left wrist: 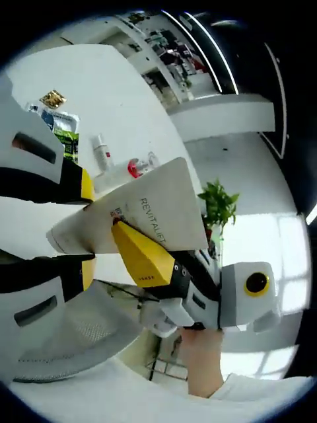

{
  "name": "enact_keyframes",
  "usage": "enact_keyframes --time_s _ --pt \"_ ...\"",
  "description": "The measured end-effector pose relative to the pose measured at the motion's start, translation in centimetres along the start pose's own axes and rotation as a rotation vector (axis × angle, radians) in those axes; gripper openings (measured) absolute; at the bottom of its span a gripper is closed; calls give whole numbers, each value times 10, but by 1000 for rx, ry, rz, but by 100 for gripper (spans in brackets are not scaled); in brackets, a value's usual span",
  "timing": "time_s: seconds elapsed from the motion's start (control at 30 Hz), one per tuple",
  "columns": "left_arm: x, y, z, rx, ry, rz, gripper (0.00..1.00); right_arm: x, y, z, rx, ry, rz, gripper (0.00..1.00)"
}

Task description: Arrange the skincare products in the storage area until every visible bottle or jar stands upright without overlapping.

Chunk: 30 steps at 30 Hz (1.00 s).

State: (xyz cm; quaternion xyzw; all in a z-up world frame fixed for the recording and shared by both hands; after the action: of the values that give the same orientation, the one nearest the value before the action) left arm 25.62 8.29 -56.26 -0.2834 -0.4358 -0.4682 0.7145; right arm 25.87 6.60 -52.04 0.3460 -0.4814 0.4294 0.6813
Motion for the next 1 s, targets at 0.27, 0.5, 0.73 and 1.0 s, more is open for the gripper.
enact_keyframes --time_s 0.27,0.5,0.73,1.0 --pt "4 -17 5 -214 15 -97 23 4 21 0 196 10 57 10" --pt "1 -19 8 -297 42 -152 19 3 23 -1 267 15 65 10" --pt "-1 -14 0 -300 45 -139 16 -2 16 -5 280 23 59 11" --pt "-14 -5 -19 -290 70 -130 15 -21 2 -11 225 66 29 13"
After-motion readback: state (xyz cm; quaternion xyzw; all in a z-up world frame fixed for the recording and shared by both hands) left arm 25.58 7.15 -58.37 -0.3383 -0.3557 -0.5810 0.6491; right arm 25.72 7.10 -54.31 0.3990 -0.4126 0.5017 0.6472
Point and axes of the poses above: the point that each gripper's makers call its tool centre point, and the gripper's own axes: z roughly backward along the fingers, y roughly to its left, x roughly out of its top, the point moved 2 cm from there along z, roughly backward along the fingers, and after that the axes turned 1 degree about y, right-handed, at the moved point
